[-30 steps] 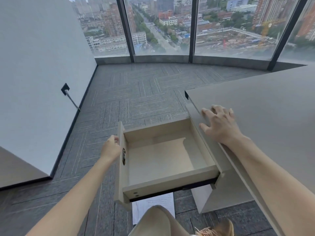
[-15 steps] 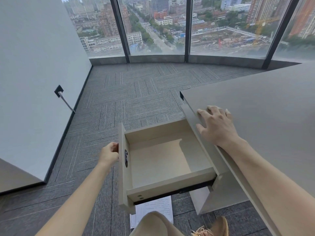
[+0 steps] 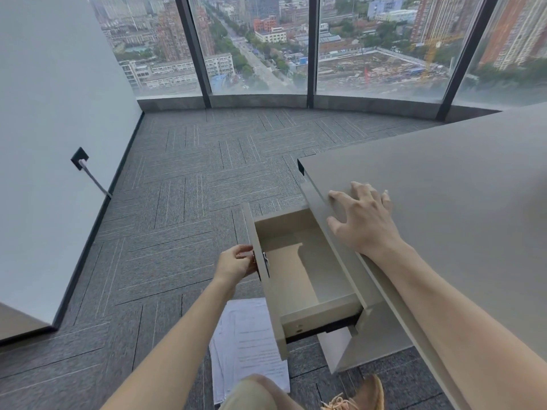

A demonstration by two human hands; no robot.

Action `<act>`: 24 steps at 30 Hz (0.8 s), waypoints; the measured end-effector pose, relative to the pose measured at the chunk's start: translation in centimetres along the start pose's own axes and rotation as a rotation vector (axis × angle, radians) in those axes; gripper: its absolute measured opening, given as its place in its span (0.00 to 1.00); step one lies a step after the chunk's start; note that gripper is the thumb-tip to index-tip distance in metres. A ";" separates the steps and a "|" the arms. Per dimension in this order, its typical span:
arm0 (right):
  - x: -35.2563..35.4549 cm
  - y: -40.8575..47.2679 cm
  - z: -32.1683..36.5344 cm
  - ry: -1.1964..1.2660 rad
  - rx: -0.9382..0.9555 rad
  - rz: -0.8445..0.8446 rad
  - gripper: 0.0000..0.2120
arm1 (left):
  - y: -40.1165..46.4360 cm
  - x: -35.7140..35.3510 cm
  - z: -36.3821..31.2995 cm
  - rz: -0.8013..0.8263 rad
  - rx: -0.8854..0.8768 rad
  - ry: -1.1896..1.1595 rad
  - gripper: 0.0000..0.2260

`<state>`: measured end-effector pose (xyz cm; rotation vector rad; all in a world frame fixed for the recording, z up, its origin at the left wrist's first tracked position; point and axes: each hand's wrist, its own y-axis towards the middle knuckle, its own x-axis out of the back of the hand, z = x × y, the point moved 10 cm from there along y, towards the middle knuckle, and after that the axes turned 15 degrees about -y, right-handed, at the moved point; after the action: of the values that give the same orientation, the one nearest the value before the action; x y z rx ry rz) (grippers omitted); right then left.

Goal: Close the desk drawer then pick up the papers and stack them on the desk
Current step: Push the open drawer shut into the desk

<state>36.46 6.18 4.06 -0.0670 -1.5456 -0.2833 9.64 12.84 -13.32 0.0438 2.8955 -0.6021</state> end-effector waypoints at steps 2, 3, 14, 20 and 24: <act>-0.1 0.0 -0.1 -0.010 -0.006 0.007 0.28 | 0.6 -1.1 0.9 -0.010 0.042 0.004 0.11; -0.2 0.1 0.0 -0.016 -0.004 0.010 0.28 | 0.7 -1.7 1.3 -0.013 0.057 0.008 0.10; 0.0 0.0 0.1 -0.018 0.005 0.016 0.28 | 1.5 -8.6 2.7 0.051 0.075 0.028 0.11; -0.1 0.0 0.0 -0.006 0.001 0.010 0.27 | 2.3 -11.5 3.3 0.132 0.140 -0.028 0.04; -0.1 0.1 0.1 -0.004 -0.004 0.009 0.26 | 2.7 -13.2 3.9 0.168 0.169 -0.085 0.05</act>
<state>36.35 6.27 4.01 -0.0782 -1.5488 -0.2794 23.45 13.87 -15.43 0.2751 2.7177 -0.7937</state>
